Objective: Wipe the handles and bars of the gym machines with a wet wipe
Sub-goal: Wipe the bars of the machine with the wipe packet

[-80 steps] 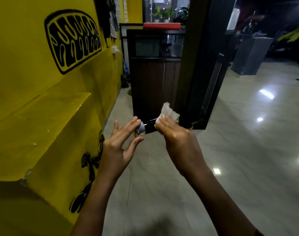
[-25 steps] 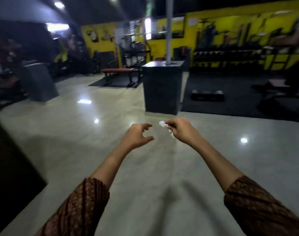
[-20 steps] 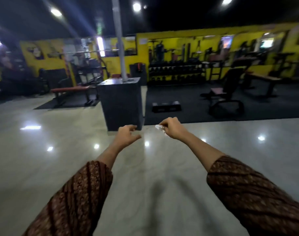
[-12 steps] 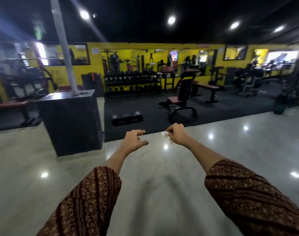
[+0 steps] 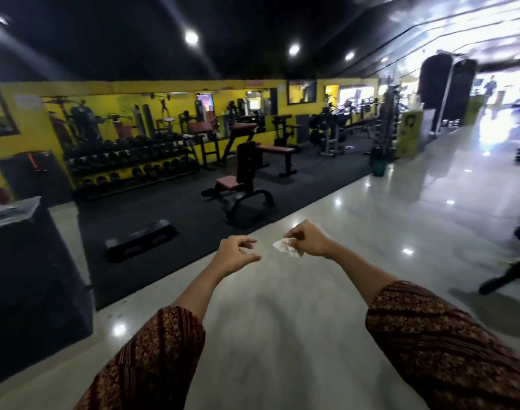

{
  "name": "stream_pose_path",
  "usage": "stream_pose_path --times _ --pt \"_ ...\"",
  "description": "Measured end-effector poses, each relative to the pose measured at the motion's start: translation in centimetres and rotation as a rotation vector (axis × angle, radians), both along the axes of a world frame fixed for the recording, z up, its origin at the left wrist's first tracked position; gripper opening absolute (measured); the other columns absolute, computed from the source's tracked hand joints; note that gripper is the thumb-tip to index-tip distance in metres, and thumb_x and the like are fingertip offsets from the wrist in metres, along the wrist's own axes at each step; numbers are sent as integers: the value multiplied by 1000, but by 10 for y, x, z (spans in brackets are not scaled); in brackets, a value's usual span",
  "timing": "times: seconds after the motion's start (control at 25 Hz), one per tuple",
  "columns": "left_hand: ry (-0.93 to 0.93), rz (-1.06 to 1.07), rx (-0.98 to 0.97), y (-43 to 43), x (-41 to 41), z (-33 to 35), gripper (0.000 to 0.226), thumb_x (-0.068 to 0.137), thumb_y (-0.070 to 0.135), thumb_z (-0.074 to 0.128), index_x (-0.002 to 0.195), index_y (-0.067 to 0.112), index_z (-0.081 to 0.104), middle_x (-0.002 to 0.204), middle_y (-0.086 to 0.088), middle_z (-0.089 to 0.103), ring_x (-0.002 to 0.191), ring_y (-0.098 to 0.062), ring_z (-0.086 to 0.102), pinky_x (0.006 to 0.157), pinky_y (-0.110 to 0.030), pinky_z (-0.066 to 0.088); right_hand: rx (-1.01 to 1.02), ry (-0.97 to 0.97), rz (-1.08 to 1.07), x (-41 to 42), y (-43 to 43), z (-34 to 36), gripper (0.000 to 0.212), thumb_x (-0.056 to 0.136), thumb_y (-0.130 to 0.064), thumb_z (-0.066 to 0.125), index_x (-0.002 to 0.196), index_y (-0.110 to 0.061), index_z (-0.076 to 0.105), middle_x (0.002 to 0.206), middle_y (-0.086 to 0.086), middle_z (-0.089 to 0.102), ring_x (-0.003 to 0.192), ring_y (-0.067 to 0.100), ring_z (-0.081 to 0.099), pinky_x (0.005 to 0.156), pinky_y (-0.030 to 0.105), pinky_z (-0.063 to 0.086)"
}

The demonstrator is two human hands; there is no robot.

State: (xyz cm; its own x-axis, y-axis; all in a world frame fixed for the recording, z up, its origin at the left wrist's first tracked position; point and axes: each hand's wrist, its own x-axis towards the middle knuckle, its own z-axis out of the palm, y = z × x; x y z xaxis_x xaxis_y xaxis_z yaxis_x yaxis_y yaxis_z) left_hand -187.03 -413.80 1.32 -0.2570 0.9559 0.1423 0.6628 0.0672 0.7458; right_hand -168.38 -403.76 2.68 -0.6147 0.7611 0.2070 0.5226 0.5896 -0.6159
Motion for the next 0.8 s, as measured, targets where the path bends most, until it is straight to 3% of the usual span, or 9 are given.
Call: stream_pose_path --times 0.16,0.36,0.44,0.56,0.8 --pt "-185 -58 -6 79 -17 -22 41 76 15 74 115 14 61 102 -1 61 77 -9 61 61 -18 51 9 23 -121 -13 61 -11 18 85 1 58 98 1 71 90 13 69 74 14 57 62 17 44" --pt "-360 -90 7 199 -32 -37 40 78 9 72 116 10 60 106 -10 62 88 -20 62 64 -25 52 -16 48 -215 -26 166 -31 17 86 -3 58 95 -2 72 90 15 71 71 15 61 73 34 53" --pt "-352 -115 1 255 -35 -33 39 79 10 71 116 11 60 109 -10 62 91 -19 62 66 -24 51 -13 32 -231 -29 218 -27 17 85 -1 57 95 1 71 89 18 70 68 19 63 71 32 54" --pt "-300 -179 28 341 -37 -24 40 79 10 71 118 11 59 106 -6 60 90 -15 60 67 -20 50 -2 36 -285 -27 292 -17 18 87 -3 56 95 2 71 91 15 71 69 18 65 59 15 49" --pt "-230 -314 48 487 -16 -35 40 76 11 75 114 13 63 107 0 63 90 -10 62 78 -23 51 17 6 -425 -2 408 -28 20 89 -8 56 103 -3 70 105 10 69 97 22 65 76 19 42"
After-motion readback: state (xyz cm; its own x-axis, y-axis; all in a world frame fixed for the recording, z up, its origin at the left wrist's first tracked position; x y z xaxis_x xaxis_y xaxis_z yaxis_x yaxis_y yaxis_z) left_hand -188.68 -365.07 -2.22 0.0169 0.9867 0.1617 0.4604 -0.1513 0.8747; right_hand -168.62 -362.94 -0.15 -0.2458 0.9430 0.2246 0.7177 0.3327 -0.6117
